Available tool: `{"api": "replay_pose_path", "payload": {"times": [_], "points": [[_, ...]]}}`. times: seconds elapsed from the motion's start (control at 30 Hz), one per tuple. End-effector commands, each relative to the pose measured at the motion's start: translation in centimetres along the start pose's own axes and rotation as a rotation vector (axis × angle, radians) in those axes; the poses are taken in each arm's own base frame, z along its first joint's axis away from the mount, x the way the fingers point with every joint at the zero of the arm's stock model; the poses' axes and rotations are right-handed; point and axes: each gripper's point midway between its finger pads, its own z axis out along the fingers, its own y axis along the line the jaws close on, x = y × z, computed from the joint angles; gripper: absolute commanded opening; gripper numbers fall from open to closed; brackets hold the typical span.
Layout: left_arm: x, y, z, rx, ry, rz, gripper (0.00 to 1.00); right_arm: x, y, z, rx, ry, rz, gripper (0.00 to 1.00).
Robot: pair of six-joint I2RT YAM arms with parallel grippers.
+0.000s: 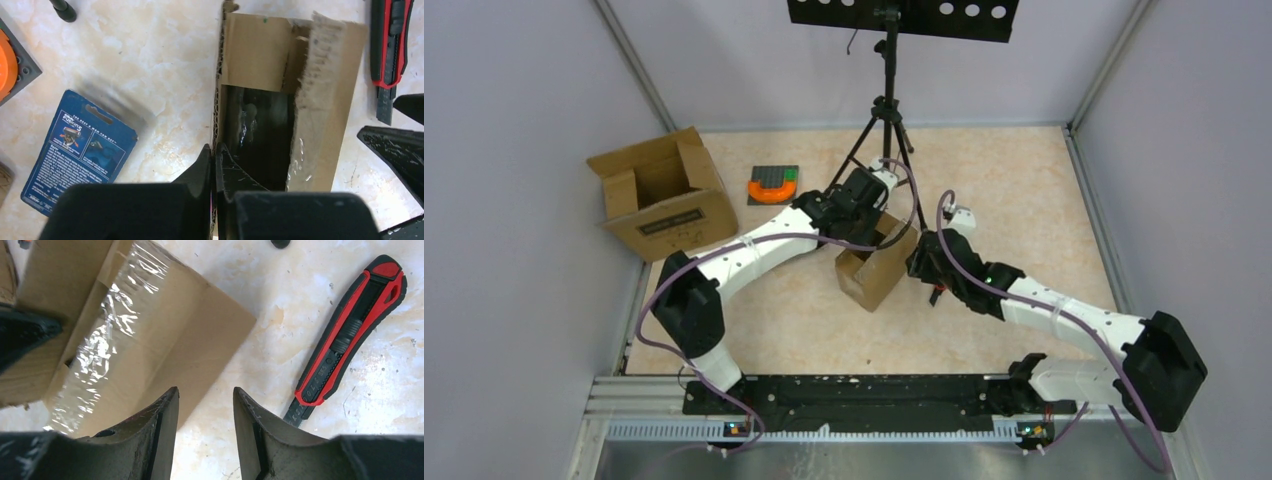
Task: Unpack the express box
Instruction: Pick up the express box from the center of the board.
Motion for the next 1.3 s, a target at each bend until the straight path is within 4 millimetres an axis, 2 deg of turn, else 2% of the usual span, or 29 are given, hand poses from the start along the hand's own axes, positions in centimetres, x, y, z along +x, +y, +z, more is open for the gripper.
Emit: {"api": "replay_pose_path", "payload": {"times": [0.0, 0.07, 0.23, 0.47, 0.53, 0.67, 0.9, 1.03, 1.13, 1.2, 1.27], "points": [[-2.6, 0.6, -2.4, 0.048, -0.103, -0.064, 0.00, -1.5, 1.4, -0.2, -0.043, -0.020, -0.026, 0.45], [-3.0, 0.3, -3.6, 0.084, -0.117, -0.096, 0.00, -2.7, 2.3, -1.0, -0.064, -0.031, -0.025, 0.49], [-3.4, -0.2, -6.0, 0.139, -0.151, -0.207, 0.00, -5.9, 4.7, -3.5, -0.142, -0.089, -0.006, 0.66], [-4.2, -0.2, -8.0, 0.160, -0.212, -0.319, 0.00, -8.5, 7.5, -3.1, -0.149, -0.125, -0.010, 0.73], [-4.5, -0.1, -8.4, 0.159, -0.230, -0.325, 0.00, -8.4, 7.6, -2.3, -0.129, -0.114, -0.020, 0.73], [-4.8, 0.4, -8.9, 0.138, -0.254, -0.335, 0.00, -6.9, 7.2, -0.9, -0.096, -0.052, -0.059, 0.71], [-5.1, 1.4, -9.9, 0.102, -0.300, -0.348, 0.00, -4.6, 5.0, -1.5, -0.080, 0.002, -0.057, 0.56], [-5.6, 1.2, -10.4, 0.127, -0.337, -0.354, 0.00, -3.4, 4.2, -0.9, -0.068, 0.036, -0.052, 0.43], [-5.8, 1.1, -10.7, 0.141, -0.349, -0.356, 0.00, -2.8, 3.9, -0.4, -0.073, 0.050, -0.034, 0.38], [-6.0, 1.0, -11.0, 0.149, -0.358, -0.361, 0.00, -2.4, 3.5, 0.2, -0.062, 0.059, -0.030, 0.25], [-6.3, 0.8, -11.5, 0.163, -0.367, -0.362, 0.00, -2.3, 3.2, 0.7, -0.048, 0.056, -0.024, 0.05]]}}
